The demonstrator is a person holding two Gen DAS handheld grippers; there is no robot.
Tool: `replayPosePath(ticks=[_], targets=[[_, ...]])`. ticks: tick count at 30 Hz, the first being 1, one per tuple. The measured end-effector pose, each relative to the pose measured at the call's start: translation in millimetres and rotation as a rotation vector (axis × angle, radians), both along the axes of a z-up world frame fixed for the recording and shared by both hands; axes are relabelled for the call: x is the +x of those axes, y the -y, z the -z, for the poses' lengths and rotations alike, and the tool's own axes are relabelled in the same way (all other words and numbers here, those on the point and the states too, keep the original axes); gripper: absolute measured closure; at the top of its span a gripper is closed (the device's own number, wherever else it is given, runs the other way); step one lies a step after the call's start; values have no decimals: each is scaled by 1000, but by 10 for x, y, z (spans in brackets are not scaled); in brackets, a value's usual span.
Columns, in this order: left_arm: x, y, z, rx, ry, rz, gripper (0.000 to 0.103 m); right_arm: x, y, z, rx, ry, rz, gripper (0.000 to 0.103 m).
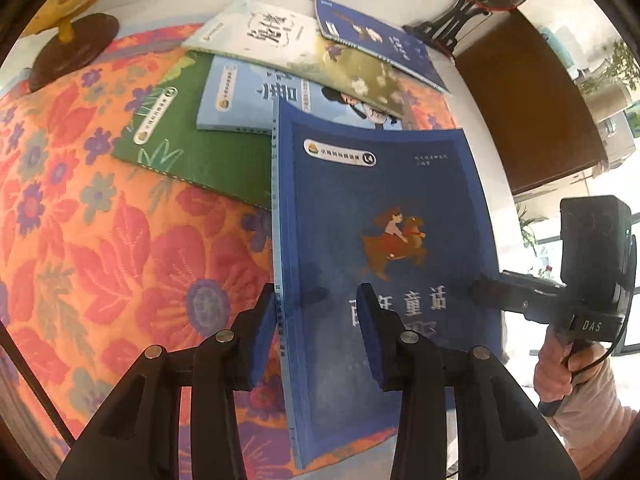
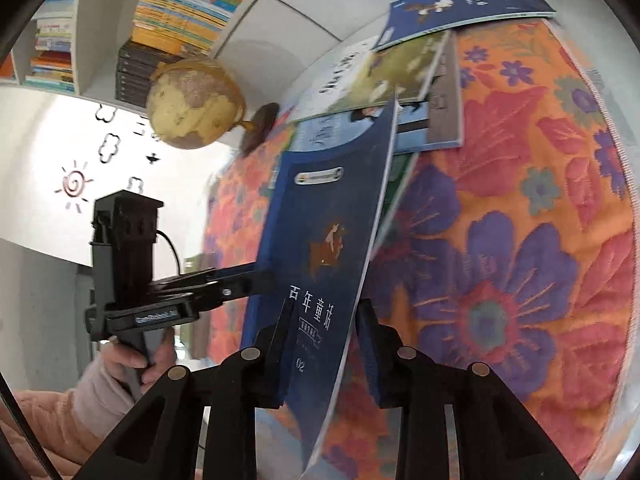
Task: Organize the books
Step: 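Lift the blue book and carry it toward the standing books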
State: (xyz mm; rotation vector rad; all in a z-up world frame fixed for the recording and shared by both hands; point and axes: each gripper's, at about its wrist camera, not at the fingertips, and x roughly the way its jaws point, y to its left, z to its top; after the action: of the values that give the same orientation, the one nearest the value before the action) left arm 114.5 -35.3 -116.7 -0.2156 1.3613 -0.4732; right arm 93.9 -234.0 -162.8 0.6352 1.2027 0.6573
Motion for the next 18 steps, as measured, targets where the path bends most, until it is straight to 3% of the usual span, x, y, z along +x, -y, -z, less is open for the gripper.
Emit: replayPosePath(ticks=[9, 18], targets=[[-67, -171, -194, -32, 35, -17, 68, -21, -263, -156, -85, 7, 0, 73], [-174, -561, -282, -50, 56, -82, 68, -61, -581, -328, -96, 51, -49, 74]])
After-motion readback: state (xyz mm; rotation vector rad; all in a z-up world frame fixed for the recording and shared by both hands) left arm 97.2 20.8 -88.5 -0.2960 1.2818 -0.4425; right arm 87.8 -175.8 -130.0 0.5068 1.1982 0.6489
